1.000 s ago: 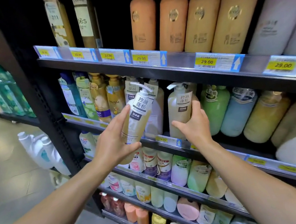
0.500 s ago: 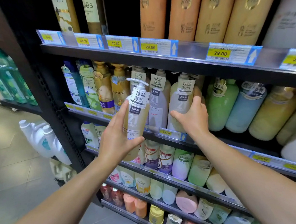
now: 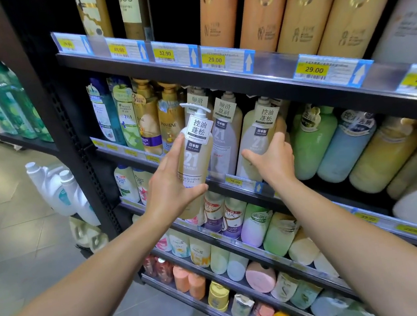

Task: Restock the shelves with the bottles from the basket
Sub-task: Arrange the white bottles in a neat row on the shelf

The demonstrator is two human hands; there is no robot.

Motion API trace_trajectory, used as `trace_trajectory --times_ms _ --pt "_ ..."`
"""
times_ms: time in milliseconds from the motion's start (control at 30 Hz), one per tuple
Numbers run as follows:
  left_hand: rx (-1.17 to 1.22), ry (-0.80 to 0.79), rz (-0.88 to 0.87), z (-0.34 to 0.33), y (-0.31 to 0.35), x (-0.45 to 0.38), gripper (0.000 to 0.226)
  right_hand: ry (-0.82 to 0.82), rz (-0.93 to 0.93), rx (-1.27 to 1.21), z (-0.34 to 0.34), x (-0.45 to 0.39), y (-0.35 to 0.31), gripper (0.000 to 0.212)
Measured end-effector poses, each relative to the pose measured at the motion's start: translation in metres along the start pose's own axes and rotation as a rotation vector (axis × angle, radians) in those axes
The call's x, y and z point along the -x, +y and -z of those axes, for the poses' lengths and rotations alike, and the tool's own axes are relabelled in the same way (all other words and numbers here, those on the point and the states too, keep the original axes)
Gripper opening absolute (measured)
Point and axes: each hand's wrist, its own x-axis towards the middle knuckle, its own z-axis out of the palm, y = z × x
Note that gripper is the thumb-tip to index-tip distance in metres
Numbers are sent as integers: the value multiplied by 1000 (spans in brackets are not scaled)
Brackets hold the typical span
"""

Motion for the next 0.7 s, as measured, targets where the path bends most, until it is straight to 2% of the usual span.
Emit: trace_trajectory --times_ms 167,233,300,367,433,567,633,700 --pt "3 -15 -14 -4 5 0 125 -44 8 -107 10 3 4 74" --pt "16 -26 -27 -7 9 3 124 9 50 -172 19 11 9 74" --pt "29 -39 -35 -12 14 7 125 133 137 -272 28 25 12 67" --pt "37 -65 -38 -20 24 12 125 169 267 -374 37 41 12 52" --pt "48 -93 -58 -30 35 18 126 73 331 -414 44 54 10 43" --pt "51 -163 -142 -51 62 28 125 -175 208 -478 57 66 11 64" --pt "45 -211 -188 -63 74 32 124 -200 173 -451 66 69 18 62" --pt "40 -252 -221 -74 86 35 125 -155 146 -410 78 71 26 57"
